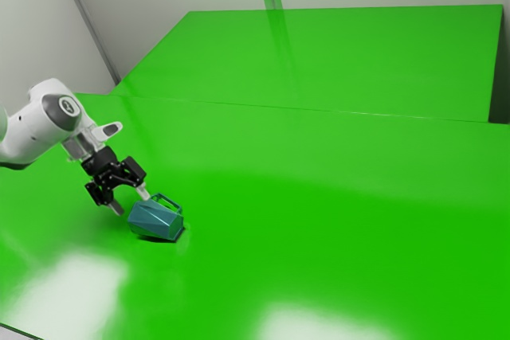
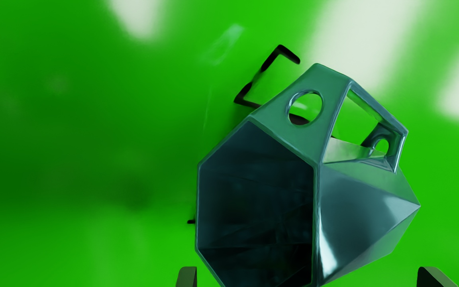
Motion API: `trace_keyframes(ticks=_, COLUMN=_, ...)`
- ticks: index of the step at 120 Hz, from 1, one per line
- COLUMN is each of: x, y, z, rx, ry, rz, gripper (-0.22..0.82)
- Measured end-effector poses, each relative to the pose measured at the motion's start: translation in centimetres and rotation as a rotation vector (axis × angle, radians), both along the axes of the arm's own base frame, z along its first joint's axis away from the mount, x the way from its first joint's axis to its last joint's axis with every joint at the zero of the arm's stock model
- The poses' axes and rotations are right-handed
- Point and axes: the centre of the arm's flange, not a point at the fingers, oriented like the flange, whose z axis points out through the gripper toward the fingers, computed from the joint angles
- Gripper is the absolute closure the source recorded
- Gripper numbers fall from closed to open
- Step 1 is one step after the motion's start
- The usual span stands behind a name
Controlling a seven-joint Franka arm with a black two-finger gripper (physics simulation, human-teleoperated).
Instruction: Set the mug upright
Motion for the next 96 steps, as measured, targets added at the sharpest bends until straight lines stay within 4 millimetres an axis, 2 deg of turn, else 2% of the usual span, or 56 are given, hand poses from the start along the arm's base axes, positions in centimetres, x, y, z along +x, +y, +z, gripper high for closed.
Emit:
trace_keyframes(ticks=25, x=0.1, y=0.0, z=-2.5, rx=-0.09, ry=-0.007, rz=0.03, gripper=0.0)
trace_keyframes(ticks=55, x=0.3, y=0.1, z=-3.5, rx=-0.181, ry=-0.062, rz=0.041, gripper=0.01)
trace_keyframes(ticks=80, x=0.5, y=-0.3, z=-3.5, rx=-0.231, ry=-0.109, rz=0.035, gripper=0.18)
trace_keyframes(ticks=96, x=0.5, y=-0.1, z=-3.5, rx=-0.253, ry=-0.13, rz=0.034, gripper=0.36)
